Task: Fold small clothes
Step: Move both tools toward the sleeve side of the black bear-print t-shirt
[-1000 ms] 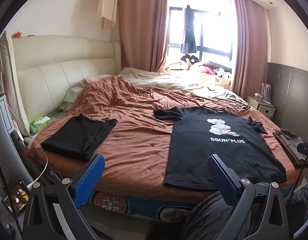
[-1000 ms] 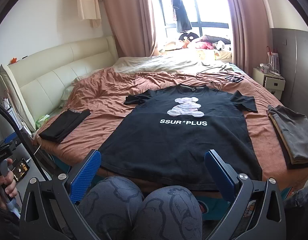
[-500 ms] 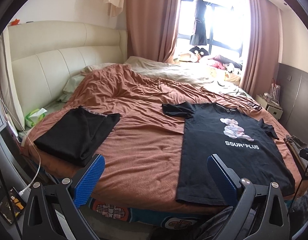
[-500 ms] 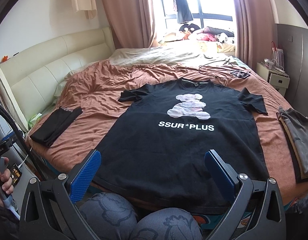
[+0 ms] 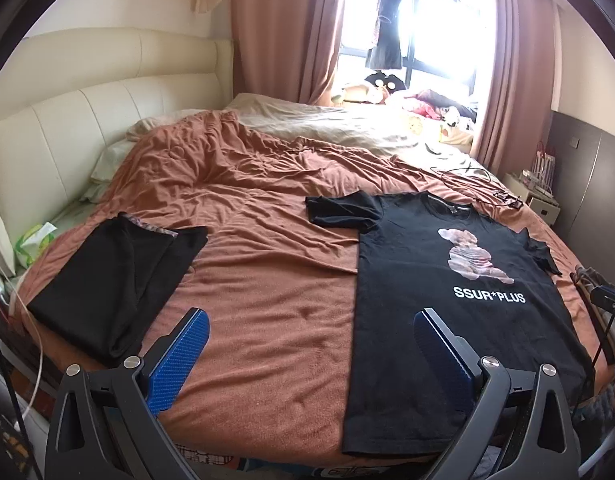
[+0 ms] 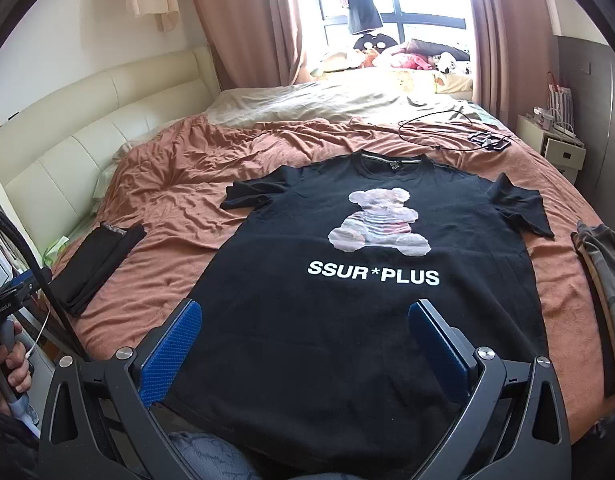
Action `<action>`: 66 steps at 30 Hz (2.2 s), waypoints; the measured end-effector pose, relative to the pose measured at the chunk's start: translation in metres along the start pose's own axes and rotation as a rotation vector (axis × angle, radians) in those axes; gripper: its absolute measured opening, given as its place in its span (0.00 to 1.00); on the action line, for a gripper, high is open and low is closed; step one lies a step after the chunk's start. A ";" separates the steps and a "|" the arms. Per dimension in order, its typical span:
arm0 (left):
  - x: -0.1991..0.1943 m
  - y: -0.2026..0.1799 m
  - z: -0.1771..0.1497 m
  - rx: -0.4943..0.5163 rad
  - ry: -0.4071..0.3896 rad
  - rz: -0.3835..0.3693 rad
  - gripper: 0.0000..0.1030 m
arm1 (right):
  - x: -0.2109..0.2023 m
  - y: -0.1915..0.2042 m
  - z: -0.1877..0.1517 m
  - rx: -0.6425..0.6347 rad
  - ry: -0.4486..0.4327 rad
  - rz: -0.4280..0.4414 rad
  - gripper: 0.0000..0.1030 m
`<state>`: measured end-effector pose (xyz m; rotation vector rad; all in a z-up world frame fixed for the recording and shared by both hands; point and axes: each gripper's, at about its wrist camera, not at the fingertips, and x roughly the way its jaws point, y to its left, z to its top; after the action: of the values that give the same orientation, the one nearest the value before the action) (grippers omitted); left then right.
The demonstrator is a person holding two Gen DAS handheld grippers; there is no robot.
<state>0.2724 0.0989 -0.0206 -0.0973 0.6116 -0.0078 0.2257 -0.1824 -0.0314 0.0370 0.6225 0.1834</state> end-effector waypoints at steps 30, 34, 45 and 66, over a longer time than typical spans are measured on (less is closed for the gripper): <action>0.198 -0.017 0.145 0.039 0.160 -0.050 0.92 | 0.190 -0.036 0.104 0.159 0.086 0.084 1.00; 0.225 -0.016 0.163 0.022 0.191 -0.042 0.87 | 0.217 -0.039 0.118 0.165 0.104 0.098 1.00; 0.297 -0.005 0.193 -0.087 0.263 -0.031 0.74 | 0.292 -0.037 0.153 0.132 0.133 0.088 0.95; 0.430 0.008 0.163 -0.143 0.437 -0.004 0.50 | 0.446 -0.029 0.181 0.210 0.287 0.234 0.57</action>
<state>0.7176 0.1054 -0.1349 -0.2392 1.0492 0.0108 0.6909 -0.1256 -0.1442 0.2917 0.9226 0.3532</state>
